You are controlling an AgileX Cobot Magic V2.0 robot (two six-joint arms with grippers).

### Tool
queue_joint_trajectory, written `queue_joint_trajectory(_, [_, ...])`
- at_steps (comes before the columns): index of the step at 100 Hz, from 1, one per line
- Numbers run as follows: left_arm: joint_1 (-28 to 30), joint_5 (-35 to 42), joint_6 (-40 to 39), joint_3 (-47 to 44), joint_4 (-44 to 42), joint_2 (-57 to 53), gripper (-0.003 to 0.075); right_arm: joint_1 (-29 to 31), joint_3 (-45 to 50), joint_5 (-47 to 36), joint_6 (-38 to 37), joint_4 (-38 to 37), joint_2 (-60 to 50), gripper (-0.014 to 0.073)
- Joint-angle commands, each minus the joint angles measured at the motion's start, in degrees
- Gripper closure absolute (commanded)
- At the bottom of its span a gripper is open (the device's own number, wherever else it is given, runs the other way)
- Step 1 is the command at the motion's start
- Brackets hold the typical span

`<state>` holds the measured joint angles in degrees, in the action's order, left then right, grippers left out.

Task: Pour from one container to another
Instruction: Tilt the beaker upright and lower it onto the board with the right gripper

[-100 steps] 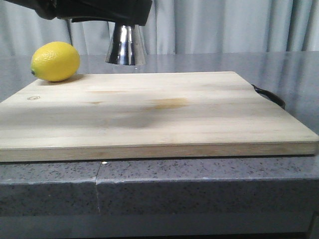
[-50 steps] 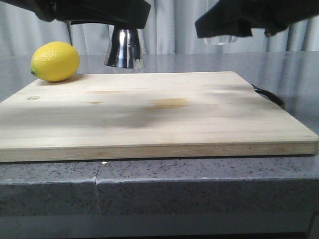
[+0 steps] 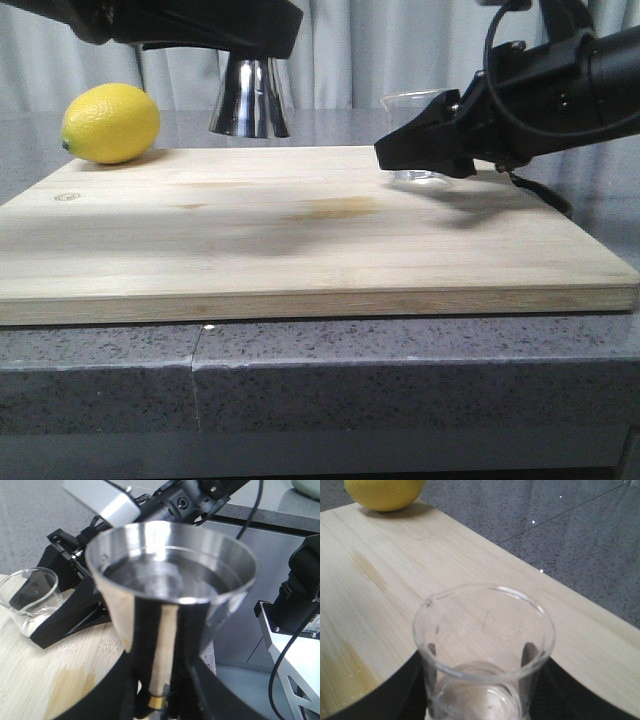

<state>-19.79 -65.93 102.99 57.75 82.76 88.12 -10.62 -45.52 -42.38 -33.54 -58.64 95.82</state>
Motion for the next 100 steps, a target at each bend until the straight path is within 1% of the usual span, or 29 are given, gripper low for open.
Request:
queue_joint_trajectory(1, [-0.33,-1.61,-0.30,1.79,4.39,-2.48,0.0740,0.37,-3.29,-4.11,1.72,2.51,-0.67,0.0435])
queue_joint_trajectory(20, [-0.33,-1.26,-0.30,1.79,4.17,-2.48,0.0739,0.37,-5.40,-4.11,1.72,2.51,1.27,0.0435])
queue_joint_trajectory(50, [-0.33,-0.89,-0.30,1.79,4.17,-2.48,0.0740,0.37,-5.40,-3.61,1.72,2.51,3.24,0.0432])
queue_joint_trajectory(89, [-0.33,-0.89,-0.30,1.79,4.05,-2.48,0.0739,0.37,-5.40,-3.73,1.72,2.15,3.24,0.0430])
queue_joint_trajectory(94, [-0.33,-0.89,-0.30,1.79,4.05,-2.48,0.0739,0.37,-5.40,-3.73,1.72,2.15,3.24,0.0424])
queue_joint_trajectory(100, [-0.33,-0.89,-0.30,1.79,4.05,-2.48,0.0739,0.37,-5.40,-3.73,1.72,2.15,3.24,0.0395])
